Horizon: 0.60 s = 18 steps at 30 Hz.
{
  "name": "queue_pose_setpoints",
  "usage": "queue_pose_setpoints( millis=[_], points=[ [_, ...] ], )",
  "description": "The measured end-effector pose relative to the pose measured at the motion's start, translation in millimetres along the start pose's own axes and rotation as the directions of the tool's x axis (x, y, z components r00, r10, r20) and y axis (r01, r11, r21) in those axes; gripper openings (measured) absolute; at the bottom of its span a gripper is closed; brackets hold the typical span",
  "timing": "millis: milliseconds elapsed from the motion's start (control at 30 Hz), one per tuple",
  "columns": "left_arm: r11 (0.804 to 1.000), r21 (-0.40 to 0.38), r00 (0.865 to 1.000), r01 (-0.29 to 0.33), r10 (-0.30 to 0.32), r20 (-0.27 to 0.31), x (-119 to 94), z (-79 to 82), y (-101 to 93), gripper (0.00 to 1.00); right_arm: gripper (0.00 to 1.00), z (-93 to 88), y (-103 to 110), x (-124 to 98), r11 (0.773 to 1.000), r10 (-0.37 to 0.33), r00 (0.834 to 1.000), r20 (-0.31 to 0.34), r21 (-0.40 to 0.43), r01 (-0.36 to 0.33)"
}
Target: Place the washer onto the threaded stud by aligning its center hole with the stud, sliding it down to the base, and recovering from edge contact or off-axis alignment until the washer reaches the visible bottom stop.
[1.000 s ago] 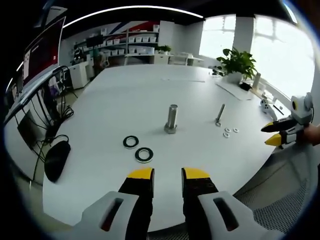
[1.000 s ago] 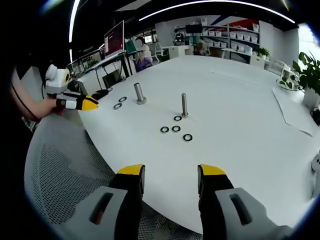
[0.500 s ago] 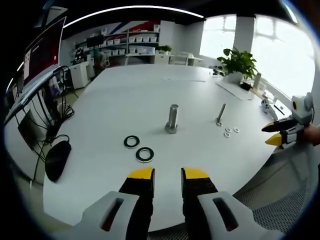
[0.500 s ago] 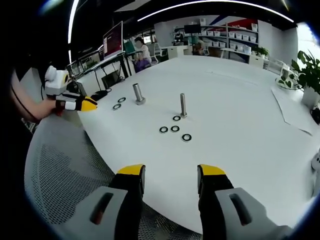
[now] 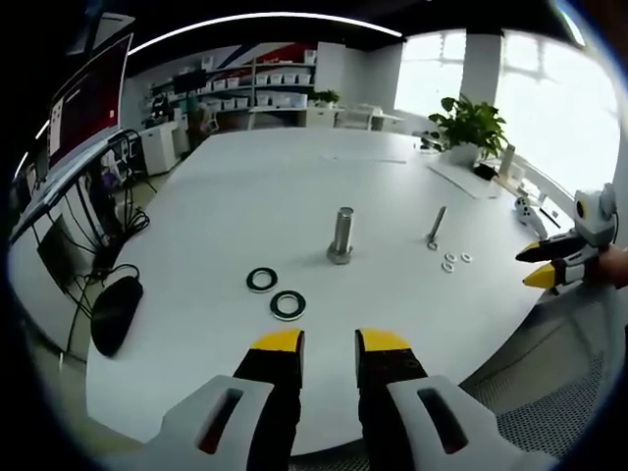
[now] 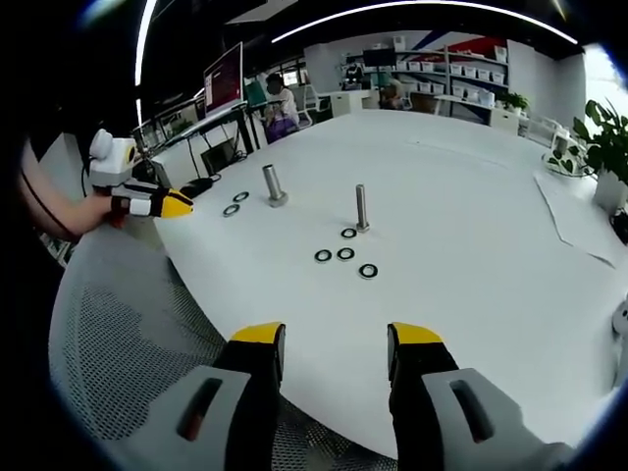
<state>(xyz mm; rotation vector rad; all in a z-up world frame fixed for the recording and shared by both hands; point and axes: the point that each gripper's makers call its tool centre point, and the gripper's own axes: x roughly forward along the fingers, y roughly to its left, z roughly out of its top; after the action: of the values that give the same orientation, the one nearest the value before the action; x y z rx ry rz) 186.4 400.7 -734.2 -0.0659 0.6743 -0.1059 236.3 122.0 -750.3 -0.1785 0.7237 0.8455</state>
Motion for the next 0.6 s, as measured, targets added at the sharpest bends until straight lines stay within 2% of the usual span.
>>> queue_pose_setpoints(
  millis=[600],
  points=[
    [1.000,0.000,1.000,-0.002,0.002,-0.005,0.6,-0.5,0.7,0.17,0.44,1.8,0.0,0.0,1.000,-0.001,1.000,0.008,0.002,0.001]
  ],
)
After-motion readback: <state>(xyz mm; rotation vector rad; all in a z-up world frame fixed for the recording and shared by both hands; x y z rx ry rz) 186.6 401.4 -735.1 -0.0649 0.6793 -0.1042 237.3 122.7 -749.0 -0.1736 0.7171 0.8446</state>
